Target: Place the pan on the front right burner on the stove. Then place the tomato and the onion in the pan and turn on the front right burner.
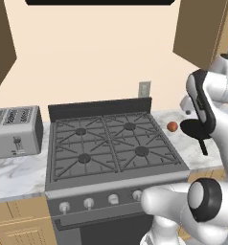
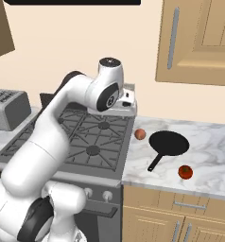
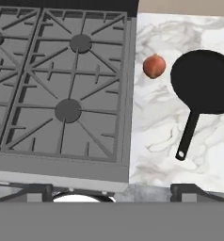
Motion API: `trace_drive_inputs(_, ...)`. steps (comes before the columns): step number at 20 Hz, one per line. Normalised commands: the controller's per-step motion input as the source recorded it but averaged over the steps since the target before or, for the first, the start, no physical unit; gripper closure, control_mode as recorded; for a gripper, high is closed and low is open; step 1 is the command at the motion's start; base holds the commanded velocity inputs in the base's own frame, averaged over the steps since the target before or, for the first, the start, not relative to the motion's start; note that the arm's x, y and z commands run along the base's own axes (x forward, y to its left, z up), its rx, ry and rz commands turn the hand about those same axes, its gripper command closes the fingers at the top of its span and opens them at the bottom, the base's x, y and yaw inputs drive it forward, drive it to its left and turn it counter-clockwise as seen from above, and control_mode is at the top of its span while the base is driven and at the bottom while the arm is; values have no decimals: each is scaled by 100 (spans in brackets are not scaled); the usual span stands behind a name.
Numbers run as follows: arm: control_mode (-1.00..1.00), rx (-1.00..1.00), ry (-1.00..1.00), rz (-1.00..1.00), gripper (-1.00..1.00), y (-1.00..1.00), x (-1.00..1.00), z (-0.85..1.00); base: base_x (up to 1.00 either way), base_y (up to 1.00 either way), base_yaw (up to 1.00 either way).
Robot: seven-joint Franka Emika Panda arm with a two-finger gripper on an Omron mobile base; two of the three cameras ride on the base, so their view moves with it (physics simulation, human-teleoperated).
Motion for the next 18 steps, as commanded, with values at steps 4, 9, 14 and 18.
trace_drive_inputs(4,-100,0,0,-2,-100,-51,-18,-7,0,0,0)
trace_drive_inputs(9,-100,0,1,-5,-100,-50,-27,-12,0,0,0)
trace_drive_inputs(14,-100,0,2,-7,-100,-48,-13,-18,0,0,0)
trace_drive_inputs(18,-100,-1,8,-17,-100,-37,3,-5,0,0,0)
